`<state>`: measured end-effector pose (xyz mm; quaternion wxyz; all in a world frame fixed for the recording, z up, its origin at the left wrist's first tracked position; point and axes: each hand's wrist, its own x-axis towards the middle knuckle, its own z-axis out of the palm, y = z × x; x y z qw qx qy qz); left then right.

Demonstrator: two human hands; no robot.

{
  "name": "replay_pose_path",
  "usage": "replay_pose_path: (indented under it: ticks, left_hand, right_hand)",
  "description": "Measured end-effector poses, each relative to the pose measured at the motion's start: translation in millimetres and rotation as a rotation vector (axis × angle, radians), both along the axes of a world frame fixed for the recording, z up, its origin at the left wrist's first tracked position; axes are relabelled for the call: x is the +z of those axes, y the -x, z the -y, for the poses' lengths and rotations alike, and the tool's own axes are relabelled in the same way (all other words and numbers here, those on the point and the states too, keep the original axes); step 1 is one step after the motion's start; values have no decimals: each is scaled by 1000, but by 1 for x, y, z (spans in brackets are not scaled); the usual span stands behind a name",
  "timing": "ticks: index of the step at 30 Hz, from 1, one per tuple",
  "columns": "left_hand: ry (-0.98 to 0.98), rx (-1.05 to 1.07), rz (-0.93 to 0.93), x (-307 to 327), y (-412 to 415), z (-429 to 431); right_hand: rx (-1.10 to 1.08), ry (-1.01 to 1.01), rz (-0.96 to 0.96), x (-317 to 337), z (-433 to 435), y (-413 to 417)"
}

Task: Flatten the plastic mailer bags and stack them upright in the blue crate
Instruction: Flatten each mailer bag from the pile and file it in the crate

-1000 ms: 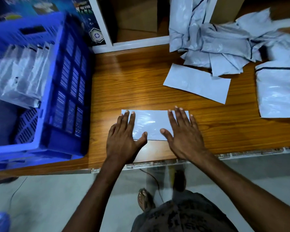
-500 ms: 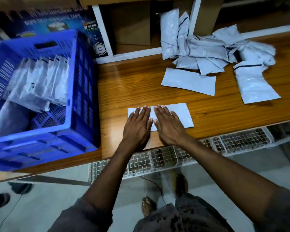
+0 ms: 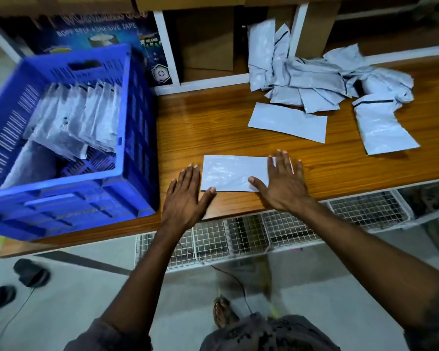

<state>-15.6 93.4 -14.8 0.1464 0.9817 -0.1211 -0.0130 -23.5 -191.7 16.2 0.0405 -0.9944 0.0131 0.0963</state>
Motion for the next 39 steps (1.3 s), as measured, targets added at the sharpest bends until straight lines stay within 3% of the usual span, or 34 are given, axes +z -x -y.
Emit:
replay_pose_path:
  ticks: [2,4,10,14,18,25,29,33,35,39]
  left_hand:
    - [93,13,91,-1,10,1]
    - [199,48,179,1,26,4]
    - [342,127,209,6,70,2]
    - [461,243,237,20,104,3]
    - [458,378,417,42,142,-6]
    - [588,549,733,105,145,-52]
    - [710,603,851,143,123,-105]
    - [632,679,920,169,91,-180]
    - [526,722,867,174,72,-221]
    - [339,668,599,179,29,-289]
  right_hand:
    - [231,-55,69,4,-6,-3]
    - [387,-93,-19,4,-11,-5]
    - [418,-54,-60,-8,-7,29]
    - [449,53,139,-14,-15,76]
    - [412,-96,295,-8,-33,115]
    - [380,-385,470,93,-94,131]
    - [400,-547,471,165,-147,111]
    - [422,-615,603,217,-228,71]
    - [465,-589,558,234,-271,43]
    - [422,-500,156,248,-357,-21]
